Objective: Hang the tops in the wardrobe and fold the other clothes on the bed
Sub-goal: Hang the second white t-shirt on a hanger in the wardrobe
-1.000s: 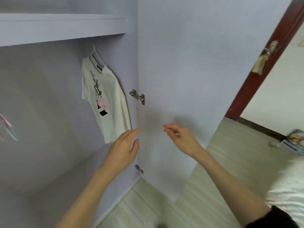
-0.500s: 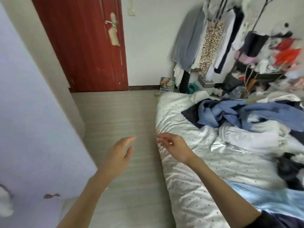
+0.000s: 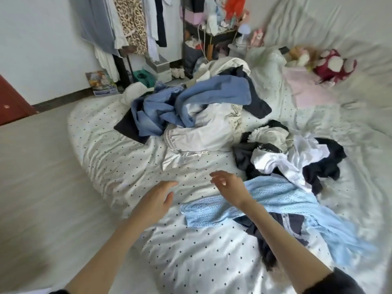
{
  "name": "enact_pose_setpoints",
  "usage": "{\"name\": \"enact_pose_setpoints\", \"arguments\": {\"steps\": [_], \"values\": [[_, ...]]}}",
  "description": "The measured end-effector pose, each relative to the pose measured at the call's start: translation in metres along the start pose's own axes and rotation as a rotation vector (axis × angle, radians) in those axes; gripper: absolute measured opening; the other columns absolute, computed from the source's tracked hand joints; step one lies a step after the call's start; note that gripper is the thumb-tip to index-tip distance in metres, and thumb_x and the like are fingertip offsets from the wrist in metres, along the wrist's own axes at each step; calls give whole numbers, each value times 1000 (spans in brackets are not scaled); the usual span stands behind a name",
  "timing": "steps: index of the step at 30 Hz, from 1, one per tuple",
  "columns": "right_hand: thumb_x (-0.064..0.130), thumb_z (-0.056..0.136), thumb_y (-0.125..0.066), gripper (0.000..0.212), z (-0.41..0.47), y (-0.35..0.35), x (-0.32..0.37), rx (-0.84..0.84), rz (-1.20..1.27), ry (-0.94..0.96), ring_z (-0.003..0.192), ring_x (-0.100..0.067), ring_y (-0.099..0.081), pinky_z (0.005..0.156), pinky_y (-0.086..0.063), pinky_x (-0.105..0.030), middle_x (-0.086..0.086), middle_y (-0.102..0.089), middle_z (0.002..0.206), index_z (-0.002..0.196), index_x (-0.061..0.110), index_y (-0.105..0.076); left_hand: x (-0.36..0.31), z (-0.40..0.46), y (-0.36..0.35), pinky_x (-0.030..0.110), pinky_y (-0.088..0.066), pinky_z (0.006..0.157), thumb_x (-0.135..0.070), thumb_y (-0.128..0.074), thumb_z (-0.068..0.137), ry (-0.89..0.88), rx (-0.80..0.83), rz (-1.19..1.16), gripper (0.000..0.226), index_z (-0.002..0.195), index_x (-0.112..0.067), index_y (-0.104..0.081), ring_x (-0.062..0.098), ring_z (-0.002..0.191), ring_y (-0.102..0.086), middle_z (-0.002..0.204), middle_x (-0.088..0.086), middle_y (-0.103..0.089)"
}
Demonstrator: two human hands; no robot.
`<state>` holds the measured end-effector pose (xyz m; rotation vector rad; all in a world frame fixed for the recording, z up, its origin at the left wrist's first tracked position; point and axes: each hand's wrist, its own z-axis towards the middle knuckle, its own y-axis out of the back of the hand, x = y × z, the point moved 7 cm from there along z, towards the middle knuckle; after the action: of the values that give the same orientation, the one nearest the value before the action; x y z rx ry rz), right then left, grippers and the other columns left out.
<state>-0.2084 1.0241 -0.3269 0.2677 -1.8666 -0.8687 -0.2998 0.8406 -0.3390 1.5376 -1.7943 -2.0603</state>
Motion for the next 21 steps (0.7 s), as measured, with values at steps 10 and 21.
{"name": "enact_pose_setpoints", "arguments": {"steps": [10, 21], "values": [[15, 97, -43, 44, 52, 117, -187, -360, -402, -341, 134, -30, -31, 107, -32, -45, -12, -40, 143, 140, 12, -38, -39, 118, -152, 24, -42, 93, -18, -41, 99, -14, 378, 38, 40, 138, -28, -42, 11, 107, -56, 144, -6, -43], [-3, 91, -42, 32, 106, 134, -229, -470, -450, -316, 81, -30, -64, 59, -44, -30, -13, -67, 101, 110, 5, -68, -58, 181, -177, 13, -27, 100, -17, -45, 98, -109, 369, 12, 47, 144, -22, -34, 7, 129, -41, 147, -5, -38]]}}
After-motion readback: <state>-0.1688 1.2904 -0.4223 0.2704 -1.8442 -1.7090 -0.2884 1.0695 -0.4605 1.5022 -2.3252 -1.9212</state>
